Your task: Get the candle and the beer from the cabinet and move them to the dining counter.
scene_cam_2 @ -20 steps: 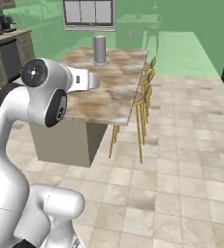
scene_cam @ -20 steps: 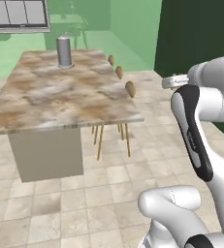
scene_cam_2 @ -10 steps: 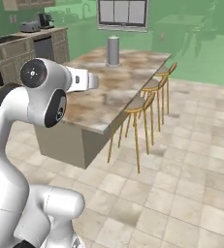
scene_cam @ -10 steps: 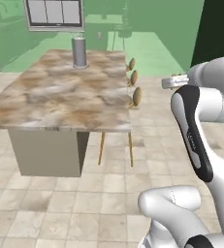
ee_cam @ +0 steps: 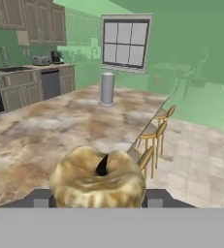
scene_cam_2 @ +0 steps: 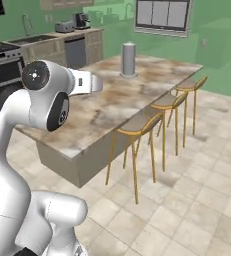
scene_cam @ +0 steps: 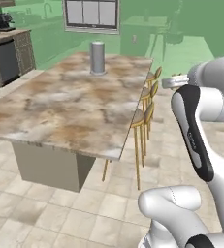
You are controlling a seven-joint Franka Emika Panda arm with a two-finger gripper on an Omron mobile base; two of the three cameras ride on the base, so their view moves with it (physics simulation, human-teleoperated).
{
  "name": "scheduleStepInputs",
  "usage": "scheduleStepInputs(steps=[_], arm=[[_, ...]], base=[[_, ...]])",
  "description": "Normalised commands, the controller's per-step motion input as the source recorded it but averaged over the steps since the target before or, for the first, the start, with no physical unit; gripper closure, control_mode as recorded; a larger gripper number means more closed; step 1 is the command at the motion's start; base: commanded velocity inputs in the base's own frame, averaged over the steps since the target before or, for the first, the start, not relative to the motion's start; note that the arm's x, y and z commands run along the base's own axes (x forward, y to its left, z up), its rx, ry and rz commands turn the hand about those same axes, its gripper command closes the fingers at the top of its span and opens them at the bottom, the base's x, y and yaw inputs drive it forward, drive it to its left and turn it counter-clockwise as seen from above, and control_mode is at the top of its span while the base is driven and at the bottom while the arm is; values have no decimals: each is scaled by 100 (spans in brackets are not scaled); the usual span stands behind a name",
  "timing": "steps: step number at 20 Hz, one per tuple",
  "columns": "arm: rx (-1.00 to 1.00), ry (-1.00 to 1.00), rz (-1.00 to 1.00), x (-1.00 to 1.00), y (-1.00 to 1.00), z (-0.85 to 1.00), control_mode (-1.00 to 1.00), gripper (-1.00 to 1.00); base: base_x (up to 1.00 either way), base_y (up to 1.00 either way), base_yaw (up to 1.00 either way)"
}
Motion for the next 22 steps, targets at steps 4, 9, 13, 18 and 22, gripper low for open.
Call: scheduleStepInputs(steps=[4,9,13,18,22], arm=[[0,0,0,0,0,0,100,100],[0,0,0,0,0,0,100,100],[0,0,0,0,0,0,100,100],[0,0,0,0,0,0,100,100],[0,0,0,0,0,0,100,100]], base=[[72,-94,42],[50,-88,49],[25,-88,58],[16,-85,63],[8,-84,65]])
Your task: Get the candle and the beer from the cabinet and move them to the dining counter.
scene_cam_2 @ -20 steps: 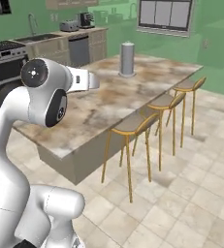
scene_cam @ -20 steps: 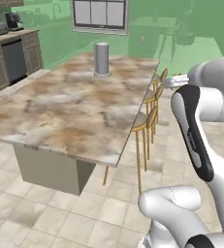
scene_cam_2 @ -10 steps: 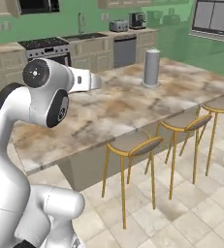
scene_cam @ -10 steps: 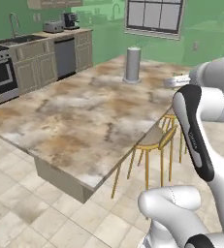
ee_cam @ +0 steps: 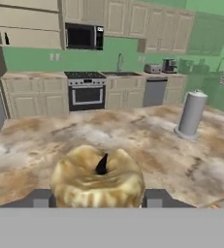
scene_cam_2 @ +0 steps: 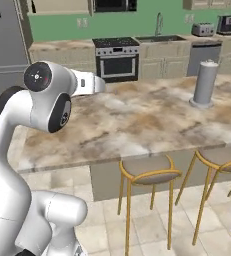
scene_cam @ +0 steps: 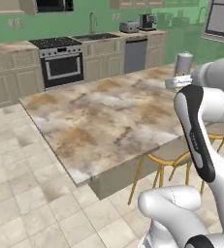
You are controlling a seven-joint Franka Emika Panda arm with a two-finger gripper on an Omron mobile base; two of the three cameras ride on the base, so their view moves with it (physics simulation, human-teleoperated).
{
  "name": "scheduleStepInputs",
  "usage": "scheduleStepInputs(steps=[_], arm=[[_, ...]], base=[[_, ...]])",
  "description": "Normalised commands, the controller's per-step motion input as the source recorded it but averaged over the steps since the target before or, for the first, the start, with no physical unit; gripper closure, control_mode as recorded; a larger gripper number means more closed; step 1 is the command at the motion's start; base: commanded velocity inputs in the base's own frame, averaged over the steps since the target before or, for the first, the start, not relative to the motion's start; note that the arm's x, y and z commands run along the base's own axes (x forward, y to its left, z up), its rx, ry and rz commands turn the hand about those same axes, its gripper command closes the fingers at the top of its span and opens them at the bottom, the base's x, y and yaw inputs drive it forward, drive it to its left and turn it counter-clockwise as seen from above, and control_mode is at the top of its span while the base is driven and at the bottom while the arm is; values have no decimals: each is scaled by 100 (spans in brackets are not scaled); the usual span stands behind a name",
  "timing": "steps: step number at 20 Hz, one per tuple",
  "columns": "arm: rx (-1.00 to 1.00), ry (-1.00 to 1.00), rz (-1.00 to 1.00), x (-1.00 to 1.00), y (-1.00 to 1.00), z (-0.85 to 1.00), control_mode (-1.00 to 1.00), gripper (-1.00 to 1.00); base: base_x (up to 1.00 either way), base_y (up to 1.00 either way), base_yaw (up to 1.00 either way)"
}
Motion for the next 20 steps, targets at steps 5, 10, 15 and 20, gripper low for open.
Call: scheduleStepInputs(steps=[5,10,15,20], arm=[[0,0,0,0,0,0,100,100],[0,0,0,0,0,0,100,100],[0,0,0,0,0,0,100,100],[0,0,0,0,0,0,100,100]], base=[[1,-90,64],[-1,-100,58],[-14,-100,48],[-22,-100,21]])
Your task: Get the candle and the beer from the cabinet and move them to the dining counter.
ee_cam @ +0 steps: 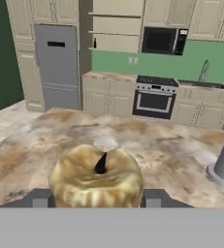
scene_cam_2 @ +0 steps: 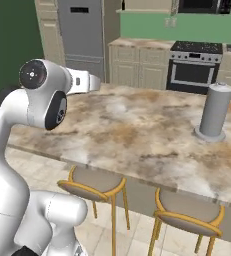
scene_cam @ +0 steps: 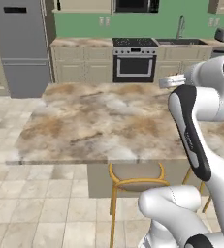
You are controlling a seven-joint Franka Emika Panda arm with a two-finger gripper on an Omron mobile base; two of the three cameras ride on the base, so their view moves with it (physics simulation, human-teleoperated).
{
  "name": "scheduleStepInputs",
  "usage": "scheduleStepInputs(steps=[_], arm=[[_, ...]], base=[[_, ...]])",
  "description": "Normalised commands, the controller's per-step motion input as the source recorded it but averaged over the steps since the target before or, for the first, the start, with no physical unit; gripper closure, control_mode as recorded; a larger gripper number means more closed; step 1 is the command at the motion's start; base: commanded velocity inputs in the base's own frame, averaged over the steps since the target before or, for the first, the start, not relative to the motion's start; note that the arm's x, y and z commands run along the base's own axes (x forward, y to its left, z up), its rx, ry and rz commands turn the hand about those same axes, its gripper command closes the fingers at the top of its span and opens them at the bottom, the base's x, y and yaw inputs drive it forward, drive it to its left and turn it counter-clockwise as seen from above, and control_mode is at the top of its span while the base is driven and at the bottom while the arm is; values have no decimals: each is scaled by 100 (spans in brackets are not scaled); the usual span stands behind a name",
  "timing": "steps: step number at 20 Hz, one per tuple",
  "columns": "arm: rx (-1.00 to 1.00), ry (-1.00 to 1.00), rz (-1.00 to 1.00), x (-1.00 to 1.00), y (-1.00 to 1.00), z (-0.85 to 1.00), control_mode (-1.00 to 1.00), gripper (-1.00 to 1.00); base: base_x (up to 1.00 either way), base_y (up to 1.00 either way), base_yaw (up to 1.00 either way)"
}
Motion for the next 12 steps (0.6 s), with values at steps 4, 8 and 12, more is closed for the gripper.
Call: scheduleStepInputs(steps=[4,8,12], arm=[[0,0,0,0,0,0,100,100],[0,0,0,0,0,0,100,100],[0,0,0,0,0,0,100,100]], base=[[-7,-100,-3],[-2,-96,-27],[0,-49,-35]])
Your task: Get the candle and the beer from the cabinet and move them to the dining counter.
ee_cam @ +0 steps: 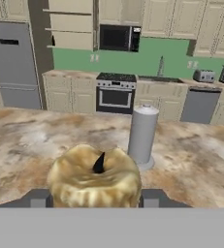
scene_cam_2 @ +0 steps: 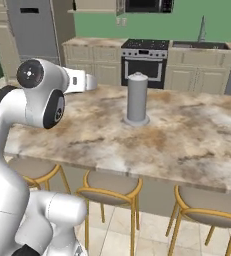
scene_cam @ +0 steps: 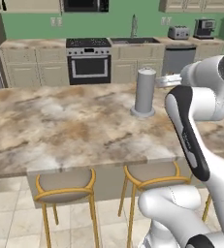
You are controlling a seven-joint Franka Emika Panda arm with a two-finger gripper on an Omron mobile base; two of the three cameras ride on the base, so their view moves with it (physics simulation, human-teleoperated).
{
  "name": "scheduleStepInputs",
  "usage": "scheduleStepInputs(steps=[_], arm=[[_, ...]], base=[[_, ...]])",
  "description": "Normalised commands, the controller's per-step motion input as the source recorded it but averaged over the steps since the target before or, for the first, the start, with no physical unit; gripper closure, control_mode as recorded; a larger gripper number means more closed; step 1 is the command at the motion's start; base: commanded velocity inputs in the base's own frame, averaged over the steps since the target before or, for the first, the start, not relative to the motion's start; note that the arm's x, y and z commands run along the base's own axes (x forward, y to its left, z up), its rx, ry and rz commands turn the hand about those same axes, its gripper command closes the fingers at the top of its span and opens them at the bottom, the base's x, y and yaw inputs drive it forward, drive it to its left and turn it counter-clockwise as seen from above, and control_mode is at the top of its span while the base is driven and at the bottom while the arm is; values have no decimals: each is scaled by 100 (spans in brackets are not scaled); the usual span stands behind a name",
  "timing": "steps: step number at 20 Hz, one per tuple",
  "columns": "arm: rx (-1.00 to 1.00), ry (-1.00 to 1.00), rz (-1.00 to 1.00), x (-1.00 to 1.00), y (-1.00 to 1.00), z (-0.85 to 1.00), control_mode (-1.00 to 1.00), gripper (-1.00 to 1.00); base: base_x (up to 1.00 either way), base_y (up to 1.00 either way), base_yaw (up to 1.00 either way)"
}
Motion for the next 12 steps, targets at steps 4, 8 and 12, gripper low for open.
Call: scheduleStepInputs(steps=[4,8,12], arm=[[0,0,0,0,0,0,100,100],[0,0,0,0,0,0,100,100],[0,0,0,0,0,0,100,100]], base=[[0,-2,-26],[0,0,-29],[0,0,-18]])
